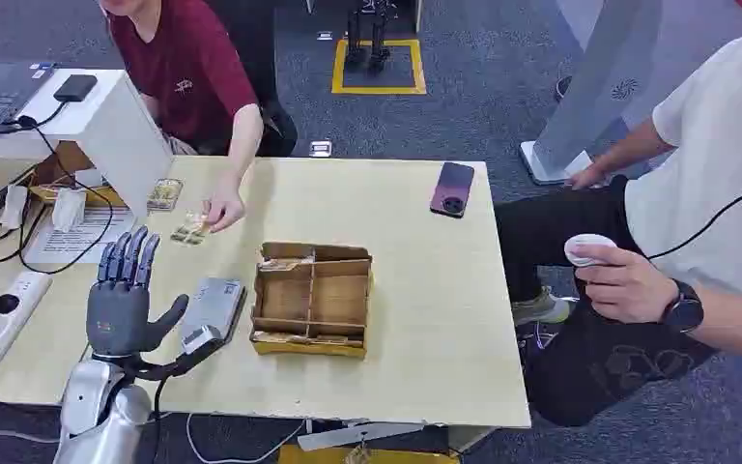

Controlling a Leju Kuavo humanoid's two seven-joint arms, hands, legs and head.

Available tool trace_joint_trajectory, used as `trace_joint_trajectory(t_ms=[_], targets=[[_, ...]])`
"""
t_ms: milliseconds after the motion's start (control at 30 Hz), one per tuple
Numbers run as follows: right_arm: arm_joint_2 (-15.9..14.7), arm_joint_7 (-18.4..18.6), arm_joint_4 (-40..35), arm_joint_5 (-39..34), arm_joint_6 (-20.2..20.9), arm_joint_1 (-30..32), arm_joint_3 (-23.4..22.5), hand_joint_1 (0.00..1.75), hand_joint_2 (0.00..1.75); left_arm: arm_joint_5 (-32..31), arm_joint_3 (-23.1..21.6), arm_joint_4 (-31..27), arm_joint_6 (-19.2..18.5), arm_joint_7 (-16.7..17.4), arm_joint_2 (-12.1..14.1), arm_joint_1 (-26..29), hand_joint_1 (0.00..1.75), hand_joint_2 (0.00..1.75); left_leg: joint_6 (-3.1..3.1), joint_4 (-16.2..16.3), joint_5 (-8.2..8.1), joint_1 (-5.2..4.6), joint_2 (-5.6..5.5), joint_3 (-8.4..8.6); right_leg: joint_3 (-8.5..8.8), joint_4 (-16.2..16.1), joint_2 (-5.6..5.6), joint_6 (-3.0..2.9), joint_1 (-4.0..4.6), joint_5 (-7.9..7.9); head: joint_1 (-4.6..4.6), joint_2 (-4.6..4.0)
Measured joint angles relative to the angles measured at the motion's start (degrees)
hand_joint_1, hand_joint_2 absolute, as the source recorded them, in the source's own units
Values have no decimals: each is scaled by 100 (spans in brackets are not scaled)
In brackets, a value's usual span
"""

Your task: Pass the card to the sensor for recognition and then transmit it.

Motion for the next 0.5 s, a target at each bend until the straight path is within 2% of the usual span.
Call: trace_joint_trajectory(t_ms=[367, 400, 433, 500], targets=[[0, 0, 0, 20, -44, -12, 0, 0, 175, -22, 0, 2, 0, -24, 26, -22, 0, 175, 0, 0, 0, 0, 0, 0, 0, 0, 0, 0, 0, 0, 0, 0], [0, 0, 0, 20, -57, -15, 0, 0, 175, -22, 0, 2, 0, -24, 28, -27, 7, 175, 0, 0, 0, 0, 0, 0, 0, 0, 0, 0, 0, 0, 0, 0], [0, 0, 0, 24, -61, -17, 0, 0, 175, -22, -2, 2, 0, -24, 31, -29, 33, 175, 0, 0, 0, 0, 0, 0, 0, 0, 0, 0, 0, 0, 0, 0], [0, 0, 0, 33, -68, -18, 0, 0, 175, -20, -9, 4, 0, -6, 39, -29, 33, 175, 0, 0, 0, 0, 0, 0, 0, 0, 0, 0, 0, 0, 0, 0]])
